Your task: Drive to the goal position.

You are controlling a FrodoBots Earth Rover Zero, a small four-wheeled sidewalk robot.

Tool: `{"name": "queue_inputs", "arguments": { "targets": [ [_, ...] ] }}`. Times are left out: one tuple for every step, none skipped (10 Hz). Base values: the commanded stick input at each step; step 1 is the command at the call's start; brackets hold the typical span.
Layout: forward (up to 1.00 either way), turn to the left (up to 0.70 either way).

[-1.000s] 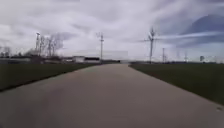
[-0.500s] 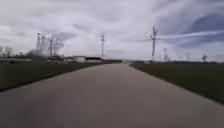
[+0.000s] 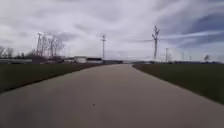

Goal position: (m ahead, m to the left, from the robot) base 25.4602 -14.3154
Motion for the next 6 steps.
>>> {"name": "queue_inputs", "arguments": {
  "targets": [
    [1.0,0.0],
    [1.0,0.0],
    [1.0,0.0],
    [1.0,-0.03],
    [1.0,-0.28],
    [1.0,-0.35]
  ]
}}
